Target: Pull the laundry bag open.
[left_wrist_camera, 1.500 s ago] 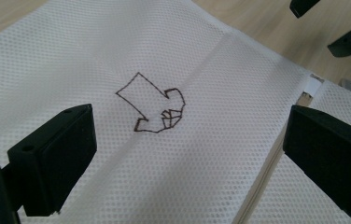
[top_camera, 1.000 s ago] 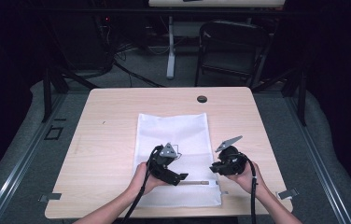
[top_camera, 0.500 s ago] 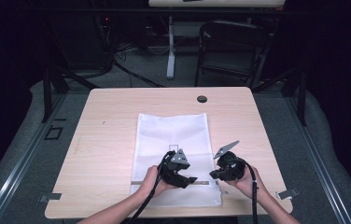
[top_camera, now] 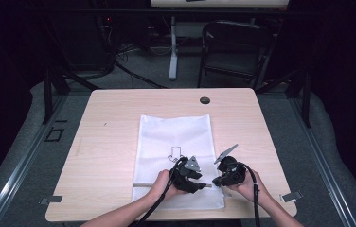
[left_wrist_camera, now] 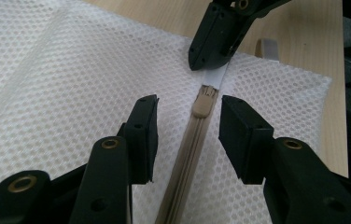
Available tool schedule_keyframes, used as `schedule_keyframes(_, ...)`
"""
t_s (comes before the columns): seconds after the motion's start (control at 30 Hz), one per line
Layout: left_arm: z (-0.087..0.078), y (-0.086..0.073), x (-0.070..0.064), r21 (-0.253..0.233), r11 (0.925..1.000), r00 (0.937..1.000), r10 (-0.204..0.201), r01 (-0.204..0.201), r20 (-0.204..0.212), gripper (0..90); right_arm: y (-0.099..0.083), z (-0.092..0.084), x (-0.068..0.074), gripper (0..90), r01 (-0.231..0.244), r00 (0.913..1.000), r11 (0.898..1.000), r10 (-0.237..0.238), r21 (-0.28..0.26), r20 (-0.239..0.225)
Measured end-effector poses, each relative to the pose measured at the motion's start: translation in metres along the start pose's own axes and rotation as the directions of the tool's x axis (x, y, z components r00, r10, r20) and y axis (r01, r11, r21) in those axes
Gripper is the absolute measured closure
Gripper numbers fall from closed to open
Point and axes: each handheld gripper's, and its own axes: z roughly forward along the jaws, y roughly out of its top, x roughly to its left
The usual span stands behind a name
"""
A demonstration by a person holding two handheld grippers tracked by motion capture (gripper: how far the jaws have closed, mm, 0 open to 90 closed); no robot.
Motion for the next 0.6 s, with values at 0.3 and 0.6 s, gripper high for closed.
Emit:
schedule_keyframes(0.3, 0.012, 0.004, -0.001, 0.022, 0.9994, 0.9995, 0.025, -0.026, 0.017, 68.4, -0.001, 0.000, -0.003, 90.0, -0.002, 0.9998, 1.000, 0.002, -0.001, -0.019)
schedule_keyframes(0.6, 0.014, 0.006, -0.001, 0.017, 0.9989, 0.9985, 0.043, -0.043, 0.035, 79.6, -0.002, 0.002, -0.004, 90.0, -0.041, 0.9986, 0.999, 0.040, -0.025, -0.033)
